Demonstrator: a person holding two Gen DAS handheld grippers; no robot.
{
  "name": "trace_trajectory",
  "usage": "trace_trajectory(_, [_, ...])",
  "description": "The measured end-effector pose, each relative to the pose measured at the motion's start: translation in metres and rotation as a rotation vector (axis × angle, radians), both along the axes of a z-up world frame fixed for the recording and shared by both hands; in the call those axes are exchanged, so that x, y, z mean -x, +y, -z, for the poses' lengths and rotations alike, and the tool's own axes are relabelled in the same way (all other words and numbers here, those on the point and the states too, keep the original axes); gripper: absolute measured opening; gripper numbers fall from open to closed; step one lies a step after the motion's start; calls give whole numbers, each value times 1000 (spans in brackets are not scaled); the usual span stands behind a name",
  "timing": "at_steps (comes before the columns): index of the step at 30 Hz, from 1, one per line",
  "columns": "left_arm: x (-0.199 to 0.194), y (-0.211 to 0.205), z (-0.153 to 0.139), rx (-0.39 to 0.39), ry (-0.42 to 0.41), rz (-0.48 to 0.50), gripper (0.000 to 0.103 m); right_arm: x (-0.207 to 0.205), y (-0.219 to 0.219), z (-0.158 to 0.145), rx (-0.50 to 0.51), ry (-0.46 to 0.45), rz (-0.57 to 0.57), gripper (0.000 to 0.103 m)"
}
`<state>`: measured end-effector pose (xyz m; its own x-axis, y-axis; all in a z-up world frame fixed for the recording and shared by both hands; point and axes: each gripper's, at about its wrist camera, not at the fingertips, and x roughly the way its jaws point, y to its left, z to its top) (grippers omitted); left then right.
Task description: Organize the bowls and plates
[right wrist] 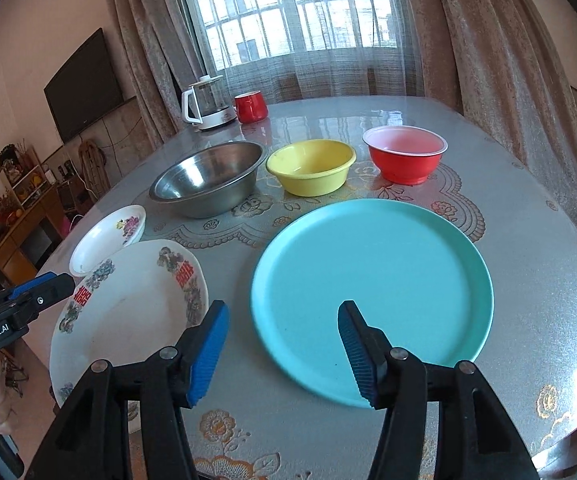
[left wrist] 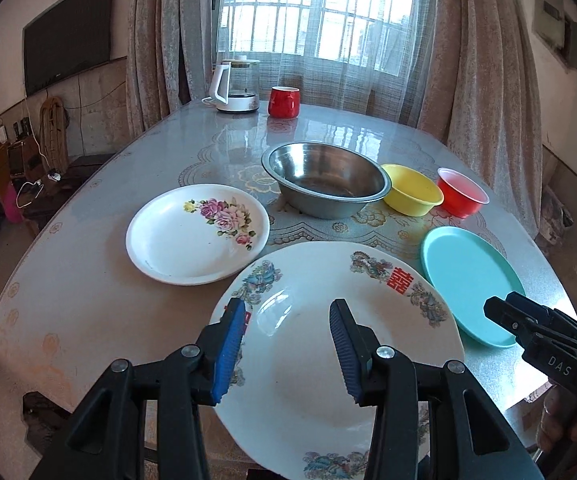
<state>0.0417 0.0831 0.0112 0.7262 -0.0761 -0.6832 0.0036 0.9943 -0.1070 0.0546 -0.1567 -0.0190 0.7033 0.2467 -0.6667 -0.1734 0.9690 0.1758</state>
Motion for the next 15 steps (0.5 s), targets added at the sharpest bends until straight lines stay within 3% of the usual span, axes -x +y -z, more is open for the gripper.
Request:
trace_trajectory(8, [18,45,20,38,37,-108,45,-1,25,7,-28,27,-105,58])
trace_trajectory(15, [30,59,34,66,32,-117,45,-8,29,15,-61,69,-130,58])
